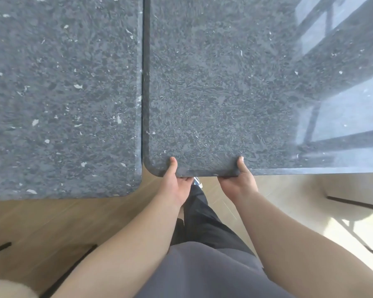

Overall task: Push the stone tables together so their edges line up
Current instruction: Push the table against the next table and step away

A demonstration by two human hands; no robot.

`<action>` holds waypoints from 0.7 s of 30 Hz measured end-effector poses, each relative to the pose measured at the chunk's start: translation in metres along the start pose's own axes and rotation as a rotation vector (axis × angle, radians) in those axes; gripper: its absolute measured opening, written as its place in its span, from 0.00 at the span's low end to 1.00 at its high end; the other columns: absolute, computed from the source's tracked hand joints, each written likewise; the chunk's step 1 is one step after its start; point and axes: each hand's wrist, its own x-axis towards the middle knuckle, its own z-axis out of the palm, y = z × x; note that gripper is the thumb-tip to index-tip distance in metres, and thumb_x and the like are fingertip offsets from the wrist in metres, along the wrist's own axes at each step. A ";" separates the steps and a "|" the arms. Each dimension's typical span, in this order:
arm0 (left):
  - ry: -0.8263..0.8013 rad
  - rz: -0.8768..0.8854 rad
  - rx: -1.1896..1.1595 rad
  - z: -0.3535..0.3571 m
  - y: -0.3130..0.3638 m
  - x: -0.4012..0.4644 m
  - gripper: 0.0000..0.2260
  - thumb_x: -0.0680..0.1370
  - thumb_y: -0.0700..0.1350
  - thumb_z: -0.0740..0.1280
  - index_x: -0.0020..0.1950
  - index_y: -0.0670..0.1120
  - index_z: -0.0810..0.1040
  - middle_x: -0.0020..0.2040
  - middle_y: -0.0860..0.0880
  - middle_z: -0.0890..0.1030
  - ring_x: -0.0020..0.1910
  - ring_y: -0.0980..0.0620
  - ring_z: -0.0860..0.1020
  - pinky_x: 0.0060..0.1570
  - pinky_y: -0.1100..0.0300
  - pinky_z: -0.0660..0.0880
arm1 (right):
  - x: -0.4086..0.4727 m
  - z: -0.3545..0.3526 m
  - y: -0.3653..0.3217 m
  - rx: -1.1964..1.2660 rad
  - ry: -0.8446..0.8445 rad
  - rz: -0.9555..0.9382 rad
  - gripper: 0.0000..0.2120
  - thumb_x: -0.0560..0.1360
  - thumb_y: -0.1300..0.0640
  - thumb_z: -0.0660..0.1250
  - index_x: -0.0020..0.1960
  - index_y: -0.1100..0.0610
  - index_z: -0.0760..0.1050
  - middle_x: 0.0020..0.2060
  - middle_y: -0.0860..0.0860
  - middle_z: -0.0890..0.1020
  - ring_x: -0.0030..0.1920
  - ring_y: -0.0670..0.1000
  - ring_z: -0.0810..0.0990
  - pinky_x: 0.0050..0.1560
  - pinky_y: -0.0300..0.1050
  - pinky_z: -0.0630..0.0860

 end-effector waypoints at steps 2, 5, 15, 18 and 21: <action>0.007 -0.010 0.013 0.000 0.001 0.000 0.19 0.82 0.51 0.68 0.66 0.40 0.75 0.63 0.40 0.83 0.64 0.39 0.80 0.70 0.41 0.73 | -0.001 0.001 -0.002 -0.008 0.005 0.014 0.18 0.77 0.53 0.72 0.63 0.61 0.77 0.54 0.58 0.86 0.56 0.59 0.85 0.58 0.58 0.80; 0.003 -0.012 0.023 -0.001 0.002 0.000 0.20 0.82 0.51 0.68 0.67 0.39 0.75 0.63 0.39 0.83 0.63 0.38 0.80 0.69 0.41 0.74 | -0.002 0.001 -0.002 -0.027 0.008 0.022 0.18 0.77 0.53 0.72 0.63 0.61 0.77 0.53 0.58 0.86 0.57 0.60 0.84 0.57 0.59 0.80; -0.033 0.020 0.052 -0.003 0.002 0.004 0.21 0.82 0.50 0.69 0.69 0.39 0.72 0.62 0.38 0.82 0.61 0.38 0.81 0.64 0.40 0.77 | -0.003 -0.003 -0.002 -0.036 0.023 0.018 0.20 0.75 0.51 0.75 0.60 0.60 0.76 0.50 0.58 0.85 0.51 0.59 0.84 0.43 0.57 0.80; -0.027 0.024 0.056 -0.001 0.001 0.004 0.22 0.82 0.50 0.69 0.71 0.39 0.71 0.64 0.38 0.80 0.62 0.38 0.80 0.64 0.39 0.76 | -0.004 -0.002 0.000 -0.057 0.010 -0.007 0.18 0.76 0.53 0.74 0.60 0.61 0.75 0.51 0.58 0.85 0.51 0.59 0.84 0.42 0.57 0.80; -0.022 0.016 0.045 0.001 0.002 0.004 0.23 0.82 0.50 0.69 0.71 0.39 0.70 0.66 0.38 0.79 0.65 0.37 0.78 0.65 0.37 0.75 | -0.005 -0.004 0.000 -0.074 0.016 -0.009 0.18 0.76 0.53 0.75 0.60 0.61 0.75 0.52 0.58 0.84 0.51 0.59 0.84 0.42 0.57 0.80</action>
